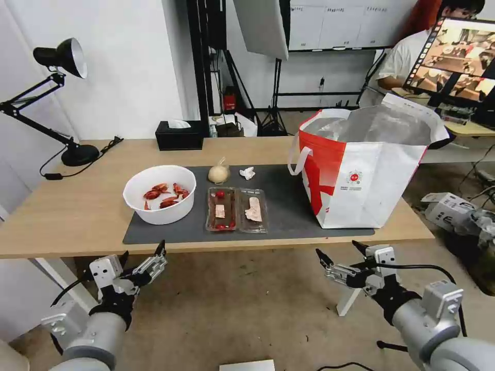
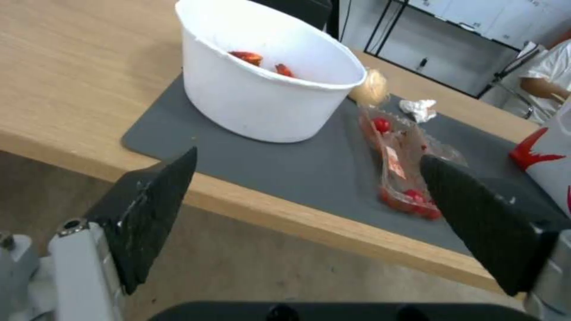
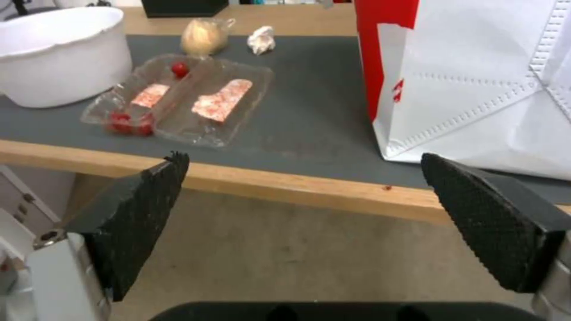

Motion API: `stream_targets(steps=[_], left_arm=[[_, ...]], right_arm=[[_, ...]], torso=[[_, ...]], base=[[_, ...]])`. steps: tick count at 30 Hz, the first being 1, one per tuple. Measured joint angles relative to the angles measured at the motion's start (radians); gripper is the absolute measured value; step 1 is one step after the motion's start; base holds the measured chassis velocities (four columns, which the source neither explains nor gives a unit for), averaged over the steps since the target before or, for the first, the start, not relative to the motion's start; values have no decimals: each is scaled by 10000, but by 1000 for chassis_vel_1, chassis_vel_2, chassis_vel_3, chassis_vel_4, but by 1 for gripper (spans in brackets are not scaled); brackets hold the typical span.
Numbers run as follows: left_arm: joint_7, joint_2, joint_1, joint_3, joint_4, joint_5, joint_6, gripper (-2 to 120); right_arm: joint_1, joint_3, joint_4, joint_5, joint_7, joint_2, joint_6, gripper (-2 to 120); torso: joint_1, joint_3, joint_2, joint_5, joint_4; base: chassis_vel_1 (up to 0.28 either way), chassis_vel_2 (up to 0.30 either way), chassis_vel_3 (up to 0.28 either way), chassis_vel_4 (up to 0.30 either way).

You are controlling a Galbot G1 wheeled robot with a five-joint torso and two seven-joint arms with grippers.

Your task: Pick up the trash from the table and place it into the takeout bag.

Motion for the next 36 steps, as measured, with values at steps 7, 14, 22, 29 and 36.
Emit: stream_targets(steps=[7, 14, 22, 29, 36], left_arm=[[7, 41, 11, 0, 10, -140, -52, 100], [-6, 24, 47, -3, 21, -253, -74, 100], [-8, -51, -6, 22, 29, -294, -84, 100], [14, 2, -126, 20, 49, -294, -353, 100], [91, 455, -576, 225, 425, -326, -678, 100]], right_arm=[[44, -116, -14, 114, -61, 31, 102, 100], [168, -252, -28, 236, -95, 29, 239, 100], [414, -318, -113, 553, 54, -125, 255, 100], [841, -525, -154, 3645, 1143, -94, 248, 100], [1495, -1027, -592, 6118, 2443, 203, 1626, 100]], torso=[[0, 0, 0, 0, 0], [0, 0, 0, 0, 0], [0, 0, 0, 0, 0], [0, 0, 1, -1, 0], [0, 0, 0, -1, -1]], base=[[0, 0, 0, 0], [0, 0, 0, 0], [0, 0, 0, 0], [0, 0, 0, 0], [0, 0, 0, 0]])
